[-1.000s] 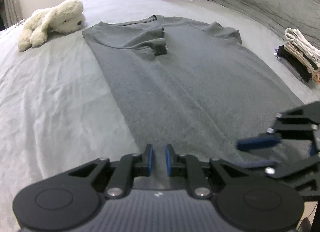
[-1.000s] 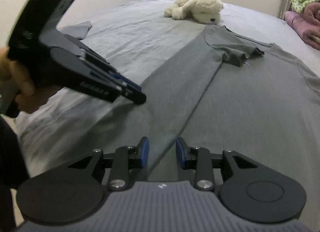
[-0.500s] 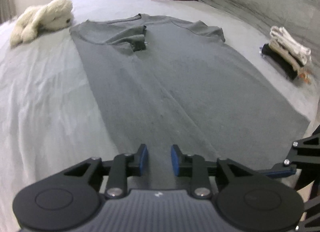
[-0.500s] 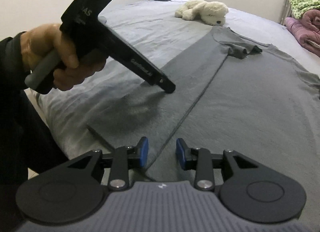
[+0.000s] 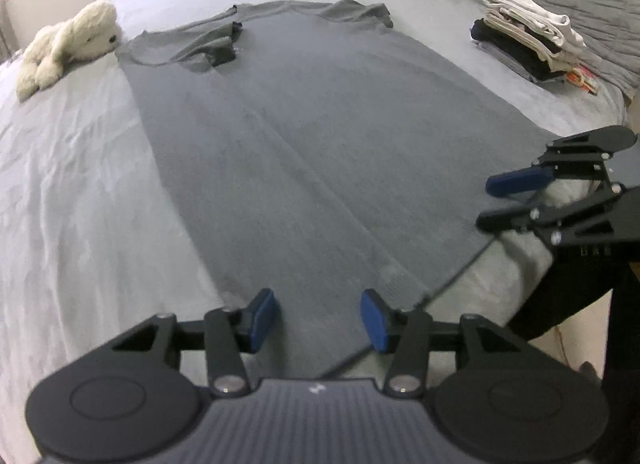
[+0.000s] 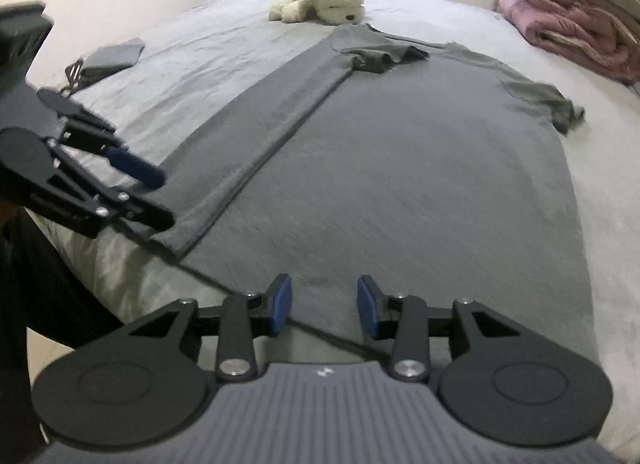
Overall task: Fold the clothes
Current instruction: 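Move the open left gripper to the hem of the grey shirt, then grasp the shirt hem with the left gripper, then lift the held hem and fold it toward the collar with the left gripper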
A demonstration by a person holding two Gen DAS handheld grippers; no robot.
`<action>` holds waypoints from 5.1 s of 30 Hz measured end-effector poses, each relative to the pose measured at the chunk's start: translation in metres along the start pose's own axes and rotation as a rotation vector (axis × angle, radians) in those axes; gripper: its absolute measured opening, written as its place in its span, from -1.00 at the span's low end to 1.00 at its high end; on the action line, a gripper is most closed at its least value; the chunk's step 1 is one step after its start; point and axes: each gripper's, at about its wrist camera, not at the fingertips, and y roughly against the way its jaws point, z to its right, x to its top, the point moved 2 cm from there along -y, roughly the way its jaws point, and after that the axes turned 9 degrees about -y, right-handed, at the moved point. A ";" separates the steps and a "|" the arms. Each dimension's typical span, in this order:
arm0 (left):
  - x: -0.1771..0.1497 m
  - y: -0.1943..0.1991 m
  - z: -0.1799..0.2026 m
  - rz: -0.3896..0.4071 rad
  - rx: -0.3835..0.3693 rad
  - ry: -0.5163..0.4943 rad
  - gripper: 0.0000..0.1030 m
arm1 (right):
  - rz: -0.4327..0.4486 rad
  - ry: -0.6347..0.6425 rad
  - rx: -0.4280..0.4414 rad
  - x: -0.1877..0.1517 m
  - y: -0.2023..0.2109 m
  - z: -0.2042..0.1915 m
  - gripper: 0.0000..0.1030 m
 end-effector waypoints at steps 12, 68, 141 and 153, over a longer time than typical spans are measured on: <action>0.038 -0.015 0.020 -0.026 -0.076 0.120 -0.02 | 0.215 -0.527 -0.202 0.009 0.062 0.115 -0.19; 0.450 -0.289 0.090 -0.040 0.240 -0.163 0.31 | 0.265 -0.915 0.122 -0.009 0.070 0.199 0.13; 0.307 -0.165 -0.208 0.418 -0.136 0.860 -0.93 | 0.175 -0.252 0.124 0.011 0.029 0.036 -0.87; 0.254 -0.167 -0.241 0.419 -0.120 0.968 -0.93 | 0.098 -0.204 0.138 0.009 0.009 0.028 -0.86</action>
